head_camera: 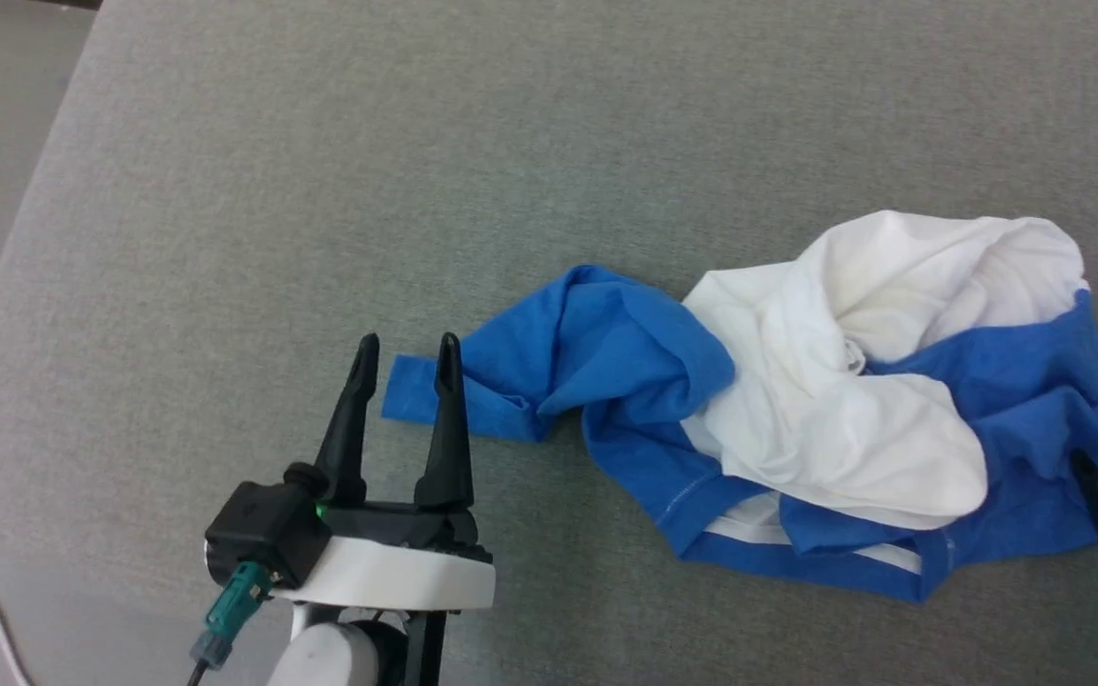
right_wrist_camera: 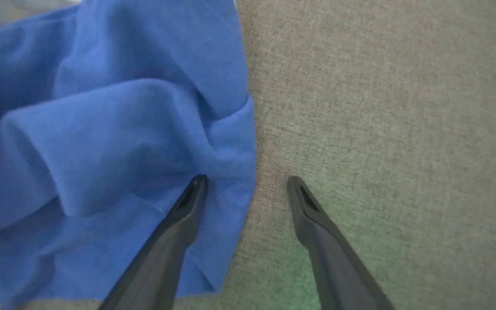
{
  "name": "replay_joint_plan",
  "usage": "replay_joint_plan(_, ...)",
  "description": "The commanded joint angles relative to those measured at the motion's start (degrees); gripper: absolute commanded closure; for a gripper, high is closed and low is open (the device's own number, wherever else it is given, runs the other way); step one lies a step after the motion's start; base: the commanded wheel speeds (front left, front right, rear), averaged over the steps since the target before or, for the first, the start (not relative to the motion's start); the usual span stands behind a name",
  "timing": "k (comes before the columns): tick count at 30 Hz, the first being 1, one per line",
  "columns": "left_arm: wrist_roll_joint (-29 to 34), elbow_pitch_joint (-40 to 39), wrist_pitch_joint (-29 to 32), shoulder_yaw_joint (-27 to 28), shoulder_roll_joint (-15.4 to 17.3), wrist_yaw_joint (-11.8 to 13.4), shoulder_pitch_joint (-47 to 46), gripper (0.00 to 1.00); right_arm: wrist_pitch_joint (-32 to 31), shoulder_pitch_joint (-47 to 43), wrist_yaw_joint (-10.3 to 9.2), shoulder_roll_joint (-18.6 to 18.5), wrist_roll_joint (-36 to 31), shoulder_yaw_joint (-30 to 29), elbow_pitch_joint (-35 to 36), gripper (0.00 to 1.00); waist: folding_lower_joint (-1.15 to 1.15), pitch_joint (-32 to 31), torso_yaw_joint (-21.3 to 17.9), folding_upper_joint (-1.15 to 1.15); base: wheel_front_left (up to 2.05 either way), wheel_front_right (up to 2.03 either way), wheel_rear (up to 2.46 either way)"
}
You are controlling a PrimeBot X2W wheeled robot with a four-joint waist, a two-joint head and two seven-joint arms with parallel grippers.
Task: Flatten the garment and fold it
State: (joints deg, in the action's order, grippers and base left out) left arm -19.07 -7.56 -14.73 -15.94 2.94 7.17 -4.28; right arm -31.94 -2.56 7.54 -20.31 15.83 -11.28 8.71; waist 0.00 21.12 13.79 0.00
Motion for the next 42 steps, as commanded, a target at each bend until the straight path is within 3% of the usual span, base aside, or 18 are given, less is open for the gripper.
replay_joint_plan(1, -0.43, 0.02, -0.27, -0.07, -0.06, 0.21, -0.81, 0.00, -0.56, -0.61, -0.05, 0.25, 0.17, 0.23, -0.67, 0.00, 0.00, 0.57, 1.00, 0.00, 0.00, 0.00, 0.00)
replay_joint_plan(2, -0.58, -0.01, -0.27, -0.12, -0.06, 0.33, -0.75, 0.00, -0.99, -0.71, -0.05, 0.34, 0.54, 0.14, -1.31, 0.19, 0.00, 0.62, 1.30, 0.00, 0.00, 0.00, 0.00)
replay_joint_plan(3, -0.66, -0.01, -0.27, -0.15, -0.06, 0.41, -0.66, 0.00, -1.19, -0.72, -0.05, 0.22, 0.92, 0.23, -1.90, 0.64, 0.00, 0.63, 1.57, 0.00, 0.00, 0.00, 0.00)
replay_joint_plan(4, -0.71, -0.03, -0.27, -0.11, -0.06, 0.49, -0.56, 0.00, -1.20, -0.61, -0.05, 0.24, 1.32, 0.22, -2.28, 0.89, 0.00, 0.59, 1.76, 0.00, 0.00, 0.00, 0.00)
replay_joint_plan(5, -0.75, -0.06, -0.27, -0.07, -0.06, 0.56, -0.48, 0.00, -1.21, -0.49, -0.05, 0.23, 1.60, 0.16, -2.50, 1.00, 0.00, 0.48, 1.91, 0.00, 0.00, 0.00, 0.00)
replay_joint_plan(16, -0.13, 0.74, -0.27, 1.69, -0.06, -0.29, 0.70, 0.00, 0.85, 9.20, -0.05, -2.78, 3.86, -0.10, 8.24, 1.00, 0.00, -3.41, -1.45, 0.00, 0.00, 0.00, 0.00)
replay_joint_plan(22, -0.08, 1.63, -0.27, 1.94, -0.06, -1.03, 0.43, 0.00, -2.06, 13.15, -0.05, 0.18, 5.39, -10.85, 9.44, 1.00, 0.00, -4.53, -2.97, 0.00, 0.00, 0.00, 0.00)
replay_joint_plan(27, -0.52, 1.60, -0.27, 1.54, -0.06, -1.03, 0.60, 0.00, -2.96, 7.42, -0.05, 4.85, 2.85, -22.02, 4.13, 1.00, 0.00, -3.81, -2.61, 0.00, 0.00, 0.00, 0.00)
replay_joint_plan(30, -0.63, 1.45, -0.27, 1.67, -0.06, -0.91, 0.88, 0.00, -1.68, 3.95, -0.05, 7.59, 1.74, -24.96, -0.28, 1.00, 0.00, -3.42, -2.37, 0.00, 0.00, 0.00, 0.00)
replay_joint_plan(32, -0.56, 1.37, -0.27, 1.89, -0.06, -0.89, 0.96, 0.00, 0.24, 3.05, -0.05, 8.62, 1.35, -25.37, -2.52, 0.53, 0.00, -3.25, -2.39, 0.00, 0.00, 0.00, 0.00)
replay_joint_plan(33, -0.47, 1.36, -0.27, 2.03, -0.06, -0.88, 0.93, 0.00, 1.61, 2.87, -0.05, 8.55, 0.62, -25.23, -3.31, 0.00, 0.00, -3.21, -2.46, 0.00, 0.00, 0.00, 0.00)
replay_joint_plan(38, 0.05, 1.48, -0.27, 2.15, -0.06, -1.11, 0.37, 0.00, 9.21, 5.36, -0.05, 7.68, -1.24, -22.98, -3.60, 0.00, 0.00, -3.45, -3.16, 0.00, 0.00, 0.00, 0.00)
replay_joint_plan(42, 0.08, 1.49, -0.27, 1.84, -0.06, -1.11, 0.31, 0.00, 17.78, 8.11, -0.05, 7.95, -2.02, -20.25, 2.66, 0.00, 0.00, -3.88, -3.71, 0.00, 0.00, 0.00, 0.00)
